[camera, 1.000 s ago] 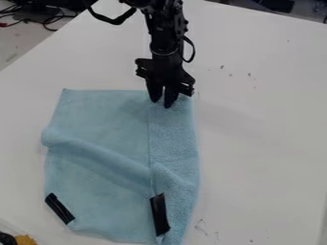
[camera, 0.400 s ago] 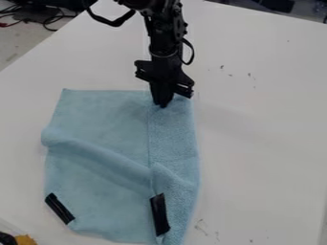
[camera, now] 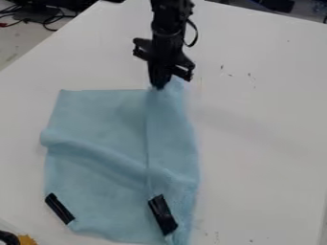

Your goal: Straighten the cloth

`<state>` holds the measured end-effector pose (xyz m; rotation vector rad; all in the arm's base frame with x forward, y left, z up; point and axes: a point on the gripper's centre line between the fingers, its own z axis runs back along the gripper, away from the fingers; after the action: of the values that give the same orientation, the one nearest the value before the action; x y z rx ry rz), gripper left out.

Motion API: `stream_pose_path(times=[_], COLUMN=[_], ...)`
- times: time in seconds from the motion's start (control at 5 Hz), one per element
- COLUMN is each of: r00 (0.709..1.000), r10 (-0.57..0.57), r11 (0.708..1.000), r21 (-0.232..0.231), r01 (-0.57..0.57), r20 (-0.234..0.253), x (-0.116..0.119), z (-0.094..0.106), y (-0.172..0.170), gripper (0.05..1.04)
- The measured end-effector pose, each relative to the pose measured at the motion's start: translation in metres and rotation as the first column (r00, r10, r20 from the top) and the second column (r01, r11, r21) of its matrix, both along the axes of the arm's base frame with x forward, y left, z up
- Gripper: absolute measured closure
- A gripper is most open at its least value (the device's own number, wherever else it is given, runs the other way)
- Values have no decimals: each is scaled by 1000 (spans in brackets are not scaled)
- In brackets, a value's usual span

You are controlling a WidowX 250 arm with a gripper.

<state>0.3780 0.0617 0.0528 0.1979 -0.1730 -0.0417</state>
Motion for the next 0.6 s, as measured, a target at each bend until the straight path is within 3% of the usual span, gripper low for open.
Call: stream_pose_path(times=[0.2, 0.4, 0.6], r00=[998, 993, 982], r10=[-54, -114, -189], r11=[998, 993, 982], r21=[41, 43, 18], r01=[53, 113, 189], r20=[15, 31, 22], x=[10, 20, 32], z=[21, 37, 38], y=[-20, -49, -80], gripper=[1031, 1031, 1031])
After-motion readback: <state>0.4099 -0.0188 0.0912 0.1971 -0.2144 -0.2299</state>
